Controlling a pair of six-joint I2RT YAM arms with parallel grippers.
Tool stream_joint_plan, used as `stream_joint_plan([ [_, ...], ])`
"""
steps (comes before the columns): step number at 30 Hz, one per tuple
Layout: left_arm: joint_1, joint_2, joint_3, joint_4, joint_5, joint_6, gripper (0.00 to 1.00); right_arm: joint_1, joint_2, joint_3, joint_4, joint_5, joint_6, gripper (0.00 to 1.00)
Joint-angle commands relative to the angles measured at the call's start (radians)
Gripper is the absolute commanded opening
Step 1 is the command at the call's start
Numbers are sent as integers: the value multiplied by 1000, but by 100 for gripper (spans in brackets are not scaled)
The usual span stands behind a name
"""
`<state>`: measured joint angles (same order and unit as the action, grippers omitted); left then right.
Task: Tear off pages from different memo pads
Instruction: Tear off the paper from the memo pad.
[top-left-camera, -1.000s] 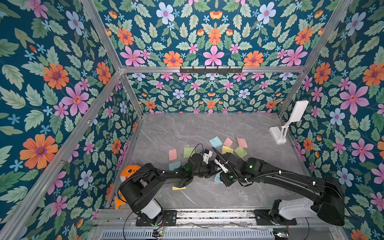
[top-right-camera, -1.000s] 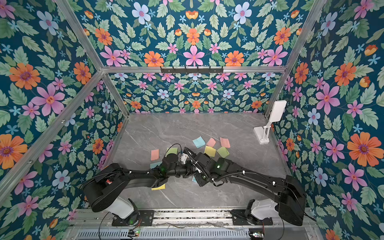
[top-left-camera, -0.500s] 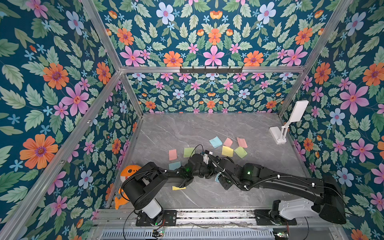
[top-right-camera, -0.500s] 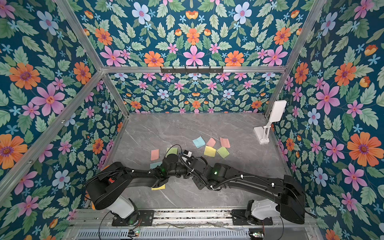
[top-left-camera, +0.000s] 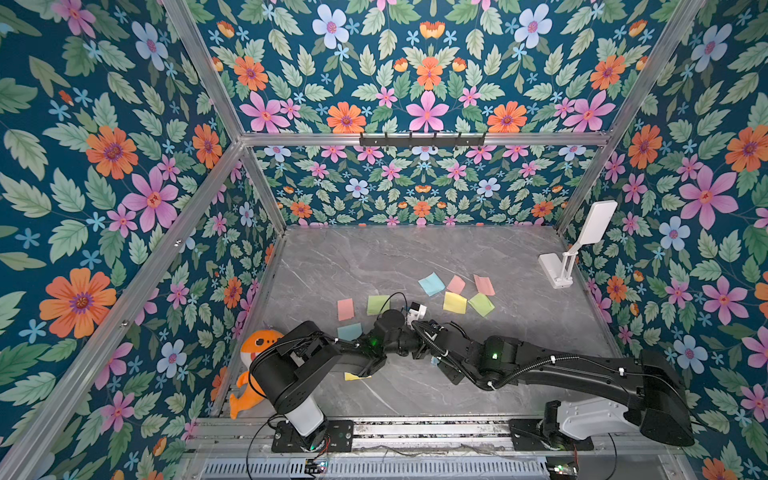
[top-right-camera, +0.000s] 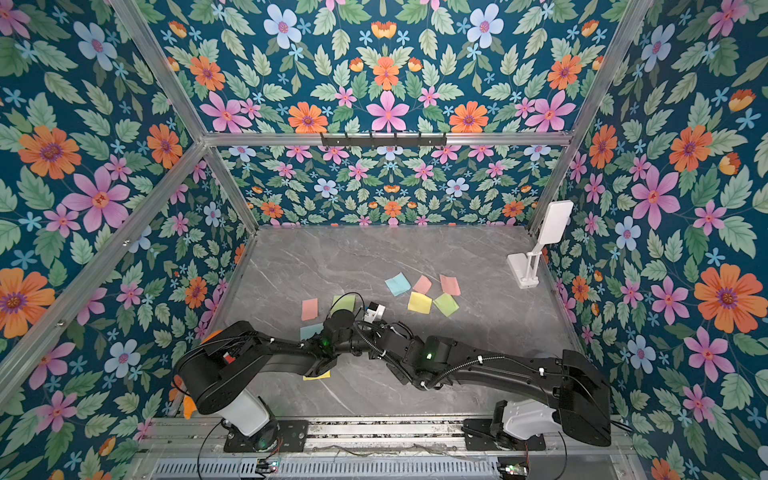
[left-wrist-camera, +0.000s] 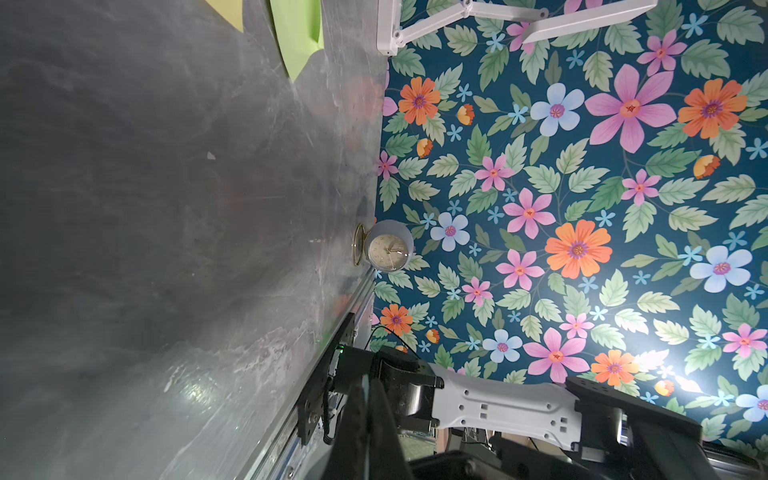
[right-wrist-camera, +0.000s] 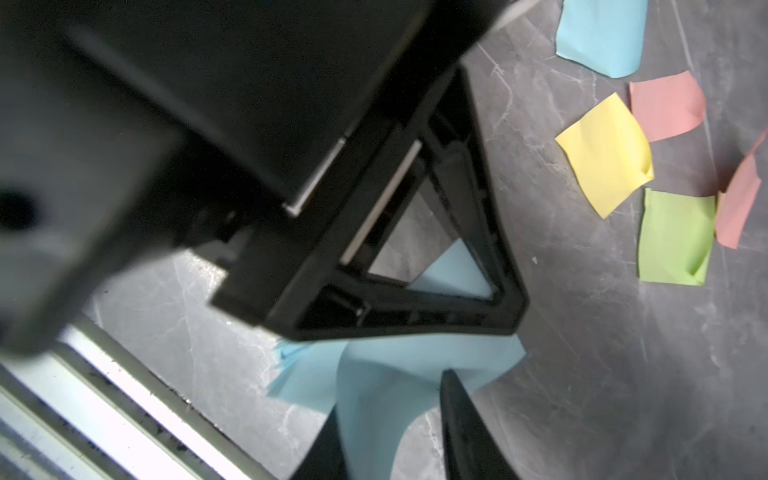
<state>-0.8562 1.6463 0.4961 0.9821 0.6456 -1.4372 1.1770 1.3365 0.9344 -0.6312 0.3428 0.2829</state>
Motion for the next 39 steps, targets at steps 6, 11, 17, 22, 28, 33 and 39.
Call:
stream_joint_plan([
  [6,5,-45,28,-45,19,63,11,4,29,41,-40,226,-122,0],
  [11,49,-122,7,-52,10,172,42,3,-12,76,-59,214,-176,0],
  [17,76,-328,-75,-188,-177,500,63,-55,-44,155,-127,74,-190,0],
  [22,56,-414,-151,-107,-209,589,74,-83,-40,209,-187,7,-204,0],
  [28,-1,-386,-96,-158,-167,663,73,-85,-35,236,-210,-29,-197,0],
  [33,-1,-299,-54,-146,-79,629,51,-101,-36,239,-203,-51,-175,0],
  [39,-1,-239,-33,-140,-35,609,0,-187,-37,248,-215,-40,-100,0],
])
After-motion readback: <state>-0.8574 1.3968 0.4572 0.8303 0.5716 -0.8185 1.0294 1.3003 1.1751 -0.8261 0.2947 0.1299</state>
